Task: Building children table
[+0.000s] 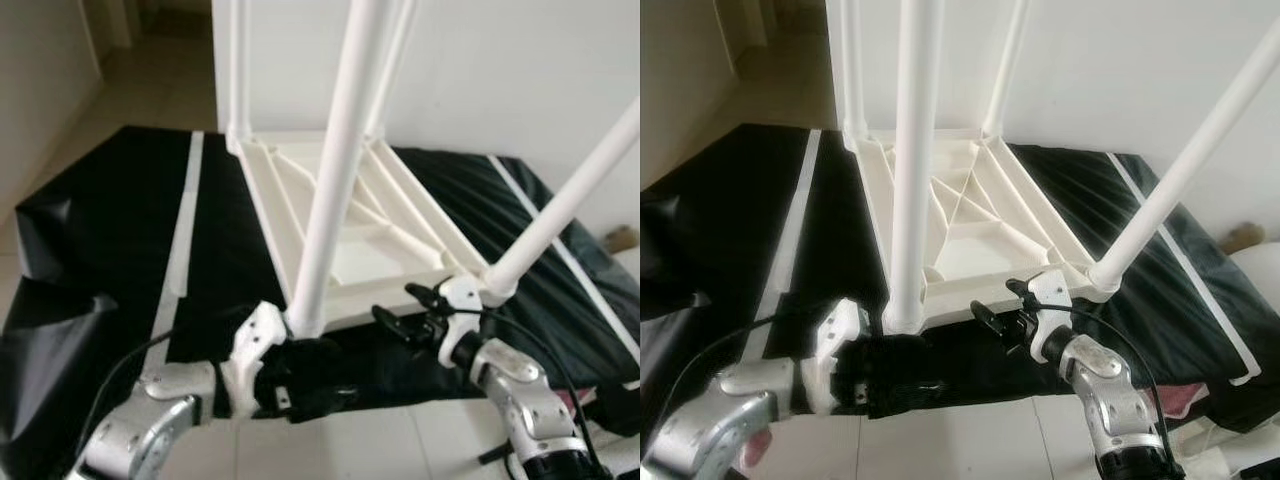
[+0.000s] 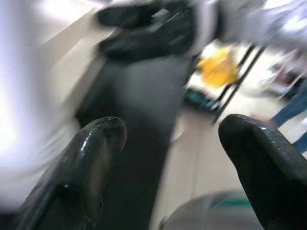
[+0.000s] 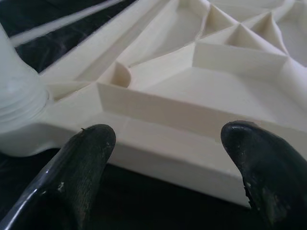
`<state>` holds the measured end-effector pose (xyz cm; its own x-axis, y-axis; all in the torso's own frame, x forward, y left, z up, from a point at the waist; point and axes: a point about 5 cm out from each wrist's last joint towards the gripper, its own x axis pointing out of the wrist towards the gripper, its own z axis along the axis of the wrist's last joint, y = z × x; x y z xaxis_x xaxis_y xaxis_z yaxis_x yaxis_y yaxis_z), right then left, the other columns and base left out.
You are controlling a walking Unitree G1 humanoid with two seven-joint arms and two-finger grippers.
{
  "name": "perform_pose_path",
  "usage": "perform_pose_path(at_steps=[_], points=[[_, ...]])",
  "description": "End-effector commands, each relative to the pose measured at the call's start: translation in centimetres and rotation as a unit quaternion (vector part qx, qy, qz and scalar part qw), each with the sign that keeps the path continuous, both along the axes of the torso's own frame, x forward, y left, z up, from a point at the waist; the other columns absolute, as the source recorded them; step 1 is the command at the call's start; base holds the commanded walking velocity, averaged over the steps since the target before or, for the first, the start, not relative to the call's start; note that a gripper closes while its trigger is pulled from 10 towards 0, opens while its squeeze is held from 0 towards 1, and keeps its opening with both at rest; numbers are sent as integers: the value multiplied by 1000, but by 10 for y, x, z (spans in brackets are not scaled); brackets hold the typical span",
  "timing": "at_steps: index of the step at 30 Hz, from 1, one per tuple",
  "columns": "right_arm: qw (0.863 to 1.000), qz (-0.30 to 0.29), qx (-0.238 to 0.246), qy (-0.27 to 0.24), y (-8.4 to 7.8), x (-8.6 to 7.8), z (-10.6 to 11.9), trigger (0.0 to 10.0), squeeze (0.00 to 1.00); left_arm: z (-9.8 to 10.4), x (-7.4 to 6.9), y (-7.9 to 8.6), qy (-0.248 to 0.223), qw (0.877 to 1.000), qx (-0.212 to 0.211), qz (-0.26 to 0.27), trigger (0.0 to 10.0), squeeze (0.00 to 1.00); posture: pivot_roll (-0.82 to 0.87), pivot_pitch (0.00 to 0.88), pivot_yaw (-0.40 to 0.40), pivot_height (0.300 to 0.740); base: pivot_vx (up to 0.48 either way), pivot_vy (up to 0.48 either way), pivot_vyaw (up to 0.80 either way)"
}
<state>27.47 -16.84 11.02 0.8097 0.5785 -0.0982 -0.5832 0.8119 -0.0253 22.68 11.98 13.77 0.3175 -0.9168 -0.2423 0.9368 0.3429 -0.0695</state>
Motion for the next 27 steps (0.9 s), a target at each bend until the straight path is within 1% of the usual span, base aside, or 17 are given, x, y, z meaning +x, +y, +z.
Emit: perform_pose_path(at_steps=[1, 3, 6, 7, 9, 10, 12, 15, 16, 17, 18, 19, 21, 22, 23, 26, 27], points=[[1000, 3, -2, 7, -1, -4, -1, 10000, 0, -2, 8, 7, -21, 999, 27, 17, 10000, 0, 115, 0, -98, 740, 0, 0, 0], [1000, 18, -4, 12, 3, -8, -2, 10000, 0, -2, 16, 17, -37, 997, 51, 37, 10000, 0, 112, 0, -97, 740, 0, 0, 0], [1000, 23, -5, 15, 3, -10, -3, 10000, 0, -1, 23, 23, -51, 995, 59, 57, 10000, 0, 110, 0, -97, 740, 0, 0, 0], [999, 29, -9, 17, 3, -11, -4, 10000, 0, 1, 32, 30, -60, 992, 68, 85, 10000, 0, 110, 0, -98, 740, 0, 0, 0], [999, 29, -9, 17, 3, -11, -4, 10000, 0, 1, 32, 30, -60, 992, 68, 85, 10000, 0, 110, 0, -98, 740, 0, 0, 0], [999, 31, -11, 18, 3, -12, -4, 10000, 0, 4, 41, 37, -77, 987, 76, 116, 10000, 0, 108, 0, -97, 740, 0, 0, 0], [1000, 15, -15, 18, -4, -12, -4, 10000, 0, 16, 57, 43, -107, 979, 65, 162, 10000, 0, 106, 0, -97, 740, 0, 0, 0], [1000, 9, -16, 18, -6, -11, -4, 10000, 0, 19, 60, 43, -113, 977, 60, 170, 10000, 0, 106, 0, -97, 740, 0, 0, 0], [1000, -7, -10, 17, -9, -12, -4, 10000, 0, 27, 66, 32, -141, 973, 36, 177, 10000, 0, 101, 0, -95, 740, 0, 0, 0], [1000, -7, -10, 17, -9, -12, -4, 10000, 0, 27, 66, 32, -141, 973, 36, 177, 10000, 0, 101, 0, -95, 740, 0, 0, 0], [1000, -13, -9, 17, -9, -13, -5, 10000, 0, 31, 68, 27, -158, 971, 28, 178, 10000, 0, 101, 0, -95, 740, 0, 0, 0], [999, -28, -15, 19, -9, -12, -8, 10000, 0, 36, 70, 21, -165, 970, 12, 178, 10000, 0, 101, 0, -95, 740, 0, 0, 0], [999, -38, -20, 21, -9, -12, -11, 10000, 0, 38, 71, 17, -166, 970, 2, 178, 10000, 0, 101, 0, -95, 740, 0, 0, 0], [997, -65, -26, 30, -9, -11, -18, 10000, 0, 43, 72, 9, -181, 968, -10, 172, 10000, 0, 99, 0, -95, 740, 0, 0, 0], [997, -65, -26, 30, -9, -11, -18, 10000, 0, 43, 72, 9, -181, 968, -10, 172, 10000, 0, 99, 0, -95, 740, 0, 0, 0], [996, -79, -21, 33, -2, -13, -22, 10000, 0, 46, 71, -5, -192, 968, -25, 159, 10000, 0, 101, 0, -96, 740, 0, 0, 0], [996, -79, -21, 33, -2, -13, -22, 10000, 0, 46, 71, -5, -192, 968, -25, 159, 10000, 0, 101, 0, -96, 740, 0, 0, 0]])
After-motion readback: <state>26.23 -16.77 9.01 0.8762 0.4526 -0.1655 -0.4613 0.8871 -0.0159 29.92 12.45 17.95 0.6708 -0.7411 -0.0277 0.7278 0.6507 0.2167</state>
